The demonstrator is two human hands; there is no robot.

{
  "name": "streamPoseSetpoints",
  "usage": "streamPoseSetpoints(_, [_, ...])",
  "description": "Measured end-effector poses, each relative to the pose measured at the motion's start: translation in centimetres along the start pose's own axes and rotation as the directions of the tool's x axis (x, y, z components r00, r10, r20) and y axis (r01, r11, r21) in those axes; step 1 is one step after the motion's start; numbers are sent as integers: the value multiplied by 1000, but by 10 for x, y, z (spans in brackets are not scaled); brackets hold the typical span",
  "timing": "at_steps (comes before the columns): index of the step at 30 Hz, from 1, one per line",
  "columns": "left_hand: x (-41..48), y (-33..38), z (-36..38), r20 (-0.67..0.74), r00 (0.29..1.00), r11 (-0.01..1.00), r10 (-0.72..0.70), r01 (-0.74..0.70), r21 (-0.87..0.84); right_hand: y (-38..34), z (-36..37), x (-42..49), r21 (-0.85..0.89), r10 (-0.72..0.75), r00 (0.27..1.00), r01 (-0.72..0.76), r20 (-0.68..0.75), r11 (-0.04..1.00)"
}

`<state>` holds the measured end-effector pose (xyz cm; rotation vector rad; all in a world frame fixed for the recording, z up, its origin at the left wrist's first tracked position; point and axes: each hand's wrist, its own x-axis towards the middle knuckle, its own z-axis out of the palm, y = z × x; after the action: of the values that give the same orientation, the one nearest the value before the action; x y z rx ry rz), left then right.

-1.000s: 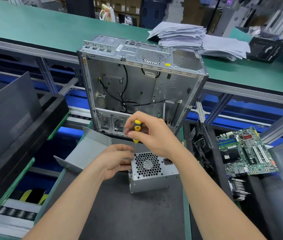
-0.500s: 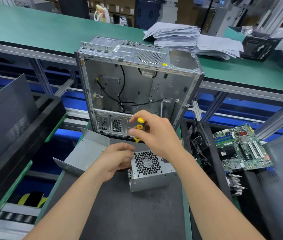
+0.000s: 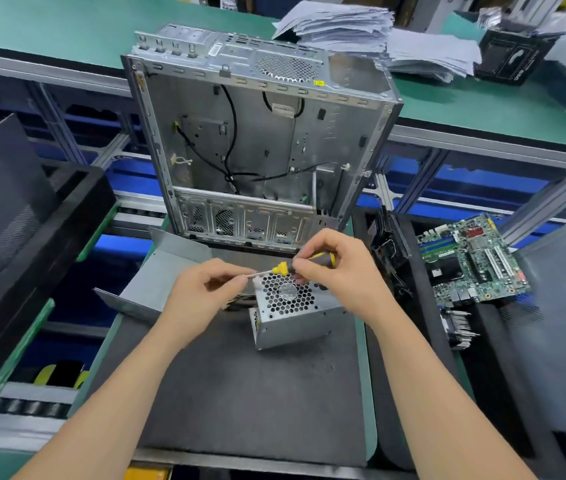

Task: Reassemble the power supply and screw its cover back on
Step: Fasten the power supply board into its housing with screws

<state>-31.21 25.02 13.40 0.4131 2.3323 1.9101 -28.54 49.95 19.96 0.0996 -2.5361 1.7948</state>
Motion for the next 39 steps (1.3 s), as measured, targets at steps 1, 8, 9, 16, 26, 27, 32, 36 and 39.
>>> streamPoseSetpoints(1, [-8, 0, -2, -10, 1000, 1000, -9, 9, -23, 4, 2, -7, -2, 7, 1000, -7, 30, 1000])
streamPoseSetpoints(8, [-66, -12, -5, 100, 987, 989, -126, 116, 93, 37, 14, -67, -96, -75, 961, 103, 266, 990])
streamPoseSetpoints(9, [-74, -14, 0, 114, 982, 977, -149, 129, 167, 45, 14, -76, -142, -82, 958, 124, 274, 982])
streamPoseSetpoints(16, [-98, -36, 64, -30, 993, 737, -115, 106, 668, 114, 30, -111, -401, 76, 975, 15, 211, 916])
streamPoseSetpoints(26, [-97, -34, 103, -30, 1000, 730, -7, 26, 683, 138, 39, -122, -410, 24, 990, 34, 136, 912])
streamPoseSetpoints(27, [-96, -33, 108, -2, 1000, 749, 9, -5, 662, 139, 33, -122, -389, 12, 992, 38, 126, 920])
streamPoseSetpoints(32, [-85, -27, 147, 188, 979, 793, 82, -178, 582, 150, -24, -130, -379, 63, 997, -78, -52, 922])
streamPoseSetpoints(36, [-72, -25, 186, 367, 921, 794, 129, -318, 519, 165, -96, -140, -397, 160, 951, -259, -266, 881])
streamPoseSetpoints(39, [-59, -22, 211, 453, 877, 783, 158, -391, 484, 174, -140, -145, -401, 221, 906, -364, -361, 841])
